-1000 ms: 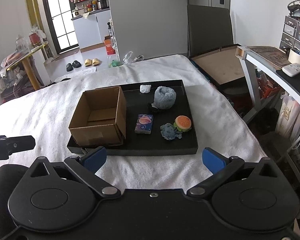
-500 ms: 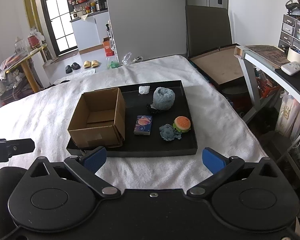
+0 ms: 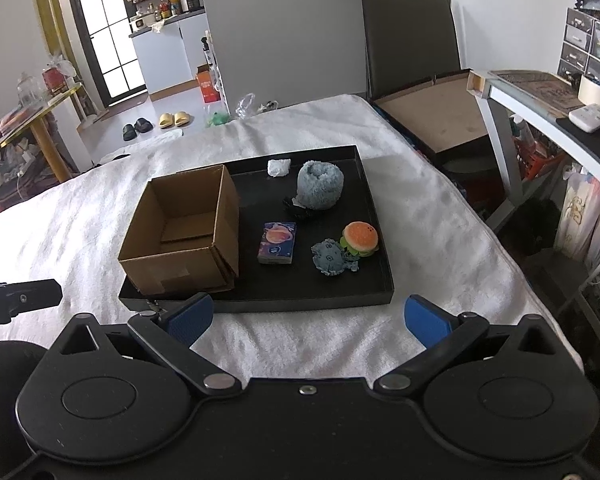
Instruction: Organize soft objects
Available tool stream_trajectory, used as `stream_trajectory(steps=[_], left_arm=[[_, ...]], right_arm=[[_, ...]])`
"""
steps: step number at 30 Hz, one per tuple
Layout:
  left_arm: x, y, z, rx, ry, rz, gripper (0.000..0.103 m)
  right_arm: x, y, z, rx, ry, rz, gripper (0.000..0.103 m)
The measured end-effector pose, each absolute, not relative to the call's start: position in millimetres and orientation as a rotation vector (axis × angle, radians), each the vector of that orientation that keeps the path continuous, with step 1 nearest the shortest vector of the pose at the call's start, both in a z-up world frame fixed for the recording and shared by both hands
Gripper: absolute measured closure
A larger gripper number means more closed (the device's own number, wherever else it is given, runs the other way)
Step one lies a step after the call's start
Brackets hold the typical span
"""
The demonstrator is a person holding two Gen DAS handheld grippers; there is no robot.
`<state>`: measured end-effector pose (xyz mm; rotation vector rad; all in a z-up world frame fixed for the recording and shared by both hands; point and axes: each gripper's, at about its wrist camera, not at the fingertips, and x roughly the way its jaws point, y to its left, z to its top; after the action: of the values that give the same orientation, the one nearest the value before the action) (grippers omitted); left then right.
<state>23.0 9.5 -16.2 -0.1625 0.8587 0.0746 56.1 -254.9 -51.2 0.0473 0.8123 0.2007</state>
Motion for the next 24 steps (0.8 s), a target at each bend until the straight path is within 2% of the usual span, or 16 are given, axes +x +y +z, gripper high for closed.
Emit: stream_trajectory(steps=[14, 20, 24], left_arm=[[75.0, 31.2, -41.8, -0.193, 0.897, 0.121, 0.002], [101.8, 39.6, -51.1, -0.192, 0.908, 0.145, 0.004], [119.9, 47.2, -58.6, -0.203, 0.927, 0.159, 0.008]], right_arm=[[115.5, -251.8, -70.2, 0.057, 0.835, 0.199, 0.001], [147.6, -249.5, -80.1, 0.071, 0.861, 0.209, 0.009], [169.5, -247.7, -88.2, 0.080, 0.881, 0.218, 0.013]])
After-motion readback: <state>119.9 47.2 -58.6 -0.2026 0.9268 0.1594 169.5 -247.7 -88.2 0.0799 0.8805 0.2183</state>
